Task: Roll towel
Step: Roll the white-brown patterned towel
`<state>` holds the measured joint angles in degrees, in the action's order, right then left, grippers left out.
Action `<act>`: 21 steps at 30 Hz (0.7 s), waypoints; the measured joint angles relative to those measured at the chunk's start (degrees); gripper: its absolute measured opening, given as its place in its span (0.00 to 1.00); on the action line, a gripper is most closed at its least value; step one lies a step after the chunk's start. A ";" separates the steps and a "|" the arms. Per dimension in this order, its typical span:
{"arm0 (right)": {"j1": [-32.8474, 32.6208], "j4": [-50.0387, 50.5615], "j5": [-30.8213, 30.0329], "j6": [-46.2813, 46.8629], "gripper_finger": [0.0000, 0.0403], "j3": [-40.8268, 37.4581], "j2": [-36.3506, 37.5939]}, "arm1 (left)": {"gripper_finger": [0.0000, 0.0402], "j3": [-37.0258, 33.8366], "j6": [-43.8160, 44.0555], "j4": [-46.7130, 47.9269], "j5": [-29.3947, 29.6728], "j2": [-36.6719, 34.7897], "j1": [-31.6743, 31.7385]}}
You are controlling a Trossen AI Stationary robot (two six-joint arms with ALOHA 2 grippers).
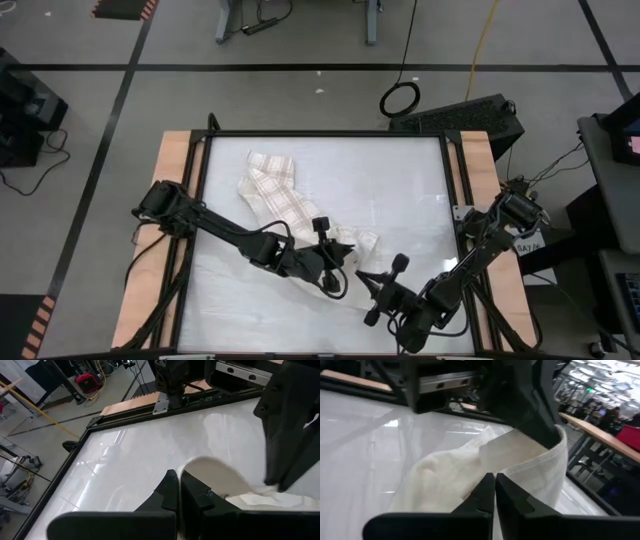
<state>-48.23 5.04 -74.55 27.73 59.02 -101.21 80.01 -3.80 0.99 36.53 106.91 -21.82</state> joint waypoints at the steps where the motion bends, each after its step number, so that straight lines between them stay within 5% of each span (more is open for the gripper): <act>1: -0.20 0.04 0.76 -0.01 0.01 0.00 0.00 | 0.01 0.00 -0.02 -0.02 0.00 0.00 0.00; 7: -0.39 1.27 1.22 0.47 0.04 0.04 0.00 | 0.01 0.00 -0.11 -0.04 -0.02 0.00 0.03; 17: -0.42 1.19 -1.51 -1.01 0.45 0.04 0.02 | 0.01 0.00 0.05 -0.04 -0.02 -0.02 0.85; 21: 0.17 1.64 -3.40 -1.71 0.51 0.04 0.02 | 0.01 0.00 0.07 -0.07 -0.02 -0.02 0.85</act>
<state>-48.06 6.68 -77.95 26.02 59.07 -101.19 80.01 -3.73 0.93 36.51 106.89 -20.97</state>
